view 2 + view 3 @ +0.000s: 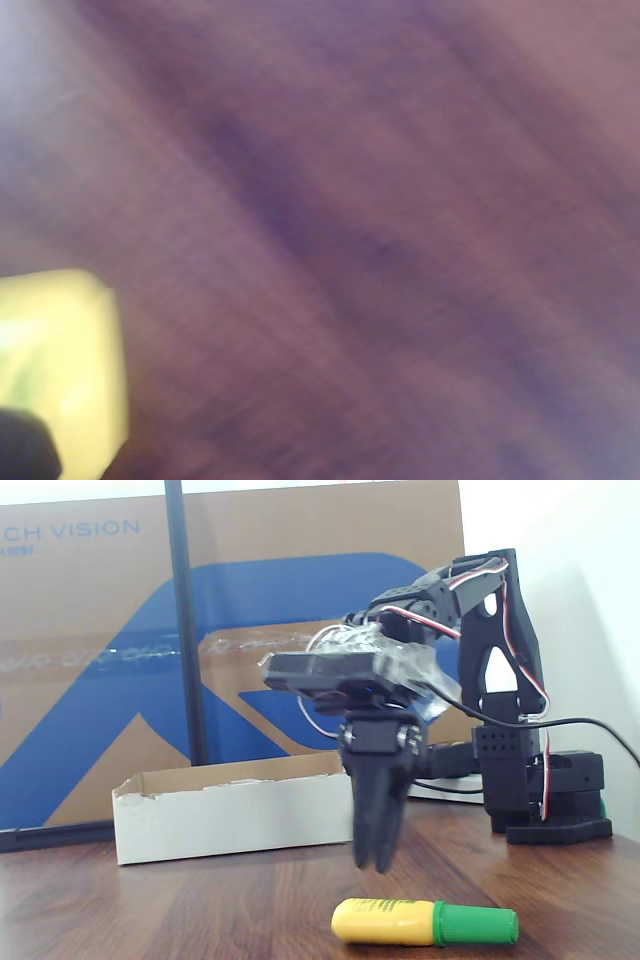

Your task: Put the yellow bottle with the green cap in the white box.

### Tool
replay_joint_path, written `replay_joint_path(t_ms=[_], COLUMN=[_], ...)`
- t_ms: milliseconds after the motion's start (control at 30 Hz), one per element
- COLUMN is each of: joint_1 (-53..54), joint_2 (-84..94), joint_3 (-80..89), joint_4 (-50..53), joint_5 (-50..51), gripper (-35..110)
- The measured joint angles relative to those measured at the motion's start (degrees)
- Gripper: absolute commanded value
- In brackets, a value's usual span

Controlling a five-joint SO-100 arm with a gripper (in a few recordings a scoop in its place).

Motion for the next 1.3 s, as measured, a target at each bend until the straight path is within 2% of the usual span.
replay_joint_path(t_ms=[267, 533, 800, 1300], joint_1=[0.0, -2.4, -7.6, -10.1], joint_2=[1.2, -4.1, -15.8, -16.9], joint_3=[0.8, -4.3, -16.9, -18.2], joint_4=[-0.2, -5.8, -2.5, 2.4], joint_5=[3.3, 6.3, 9.2, 11.2], gripper=[24, 24, 25, 25])
